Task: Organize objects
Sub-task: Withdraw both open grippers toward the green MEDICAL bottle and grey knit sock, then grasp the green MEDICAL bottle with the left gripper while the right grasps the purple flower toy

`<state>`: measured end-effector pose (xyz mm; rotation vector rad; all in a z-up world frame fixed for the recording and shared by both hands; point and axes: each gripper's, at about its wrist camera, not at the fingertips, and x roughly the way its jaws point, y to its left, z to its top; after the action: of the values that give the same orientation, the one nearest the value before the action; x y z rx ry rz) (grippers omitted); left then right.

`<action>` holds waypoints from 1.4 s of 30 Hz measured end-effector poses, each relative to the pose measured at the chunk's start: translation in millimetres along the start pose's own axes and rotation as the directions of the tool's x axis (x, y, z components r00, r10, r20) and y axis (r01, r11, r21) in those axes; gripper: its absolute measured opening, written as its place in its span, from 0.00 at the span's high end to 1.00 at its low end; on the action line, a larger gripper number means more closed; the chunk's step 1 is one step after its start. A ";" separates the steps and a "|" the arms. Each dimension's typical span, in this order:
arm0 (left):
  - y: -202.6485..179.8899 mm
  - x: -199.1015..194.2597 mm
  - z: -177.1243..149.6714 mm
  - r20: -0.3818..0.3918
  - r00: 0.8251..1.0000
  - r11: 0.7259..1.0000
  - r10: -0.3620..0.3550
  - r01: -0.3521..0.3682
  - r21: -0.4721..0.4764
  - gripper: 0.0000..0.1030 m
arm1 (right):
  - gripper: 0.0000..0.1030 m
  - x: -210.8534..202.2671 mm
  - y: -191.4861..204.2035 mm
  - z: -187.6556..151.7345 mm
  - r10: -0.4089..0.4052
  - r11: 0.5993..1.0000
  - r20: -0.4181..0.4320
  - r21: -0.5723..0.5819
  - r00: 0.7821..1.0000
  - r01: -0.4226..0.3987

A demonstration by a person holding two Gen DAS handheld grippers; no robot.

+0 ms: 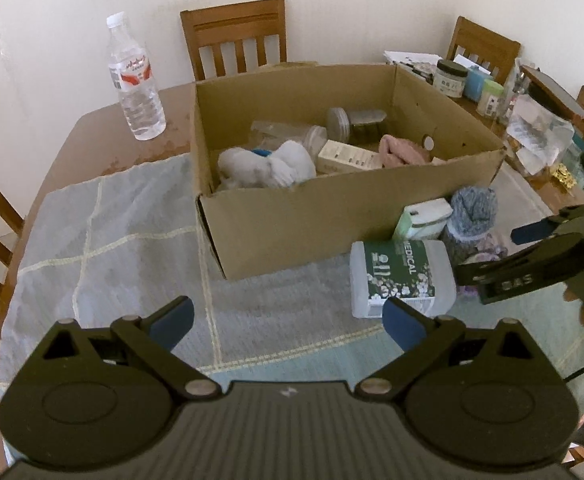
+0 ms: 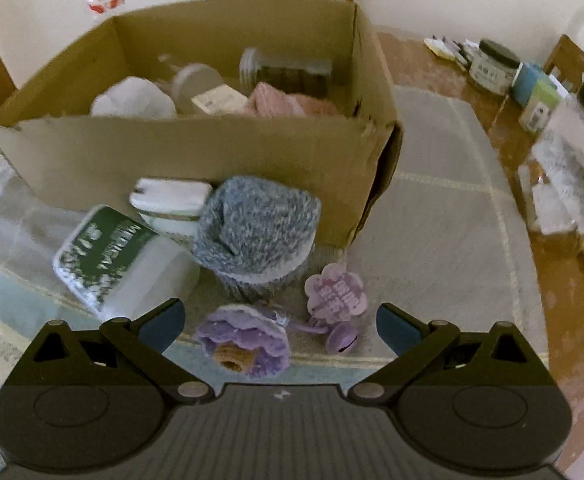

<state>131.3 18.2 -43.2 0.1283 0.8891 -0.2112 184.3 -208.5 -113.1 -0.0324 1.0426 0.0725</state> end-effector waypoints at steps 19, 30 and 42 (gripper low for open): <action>-36.5 28.1 6.9 -0.042 0.995 0.996 -0.091 0.091 0.014 0.03 | 0.00 11.9 -39.6 -20.5 -0.027 1.000 0.009 0.004 1.000 0.027; -73.0 65.5 13.7 -0.080 0.989 0.991 -0.123 0.126 0.033 0.03 | 0.00 12.0 -46.3 -27.3 0.018 0.998 0.068 -0.061 0.997 -0.013; -76.6 103.2 16.6 -0.115 0.989 0.995 -0.097 0.098 -0.001 0.10 | 0.00 12.0 -45.7 -31.7 0.029 0.997 0.105 -0.080 0.994 -0.021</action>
<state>188.9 -72.9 -115.2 0.1020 1.0102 -0.2993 166.5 -255.5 -139.8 -0.0863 0.9335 0.1367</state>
